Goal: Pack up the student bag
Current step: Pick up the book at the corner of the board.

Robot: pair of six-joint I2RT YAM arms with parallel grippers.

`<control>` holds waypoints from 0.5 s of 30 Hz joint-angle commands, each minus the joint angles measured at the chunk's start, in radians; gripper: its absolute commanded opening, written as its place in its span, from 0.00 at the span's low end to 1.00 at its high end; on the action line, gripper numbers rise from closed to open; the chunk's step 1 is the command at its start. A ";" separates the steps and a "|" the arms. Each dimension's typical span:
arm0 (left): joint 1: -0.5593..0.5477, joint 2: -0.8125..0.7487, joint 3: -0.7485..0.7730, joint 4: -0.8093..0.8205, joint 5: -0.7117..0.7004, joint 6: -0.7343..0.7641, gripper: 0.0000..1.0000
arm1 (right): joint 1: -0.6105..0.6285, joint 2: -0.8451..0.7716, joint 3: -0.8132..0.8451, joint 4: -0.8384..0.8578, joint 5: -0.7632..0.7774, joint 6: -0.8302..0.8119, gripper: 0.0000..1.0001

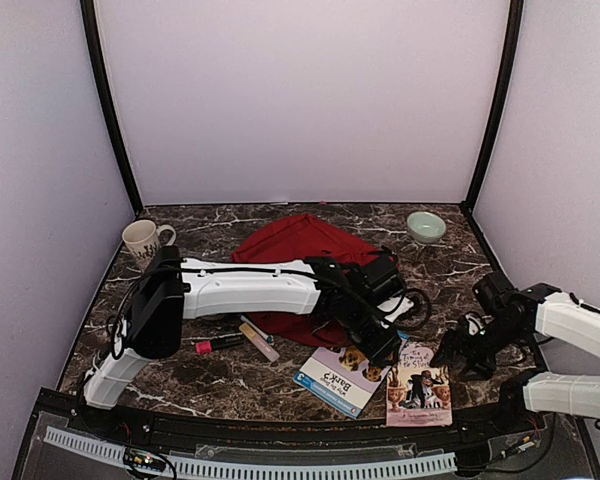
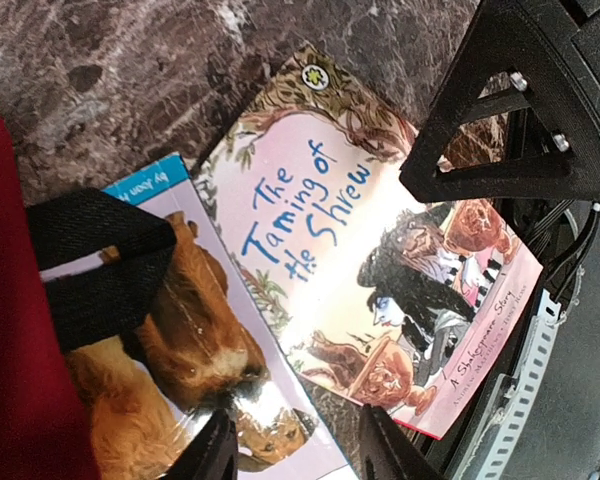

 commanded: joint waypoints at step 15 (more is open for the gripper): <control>-0.014 0.098 -0.022 0.032 0.071 -0.008 0.39 | 0.013 -0.081 -0.179 0.301 -0.260 0.083 0.29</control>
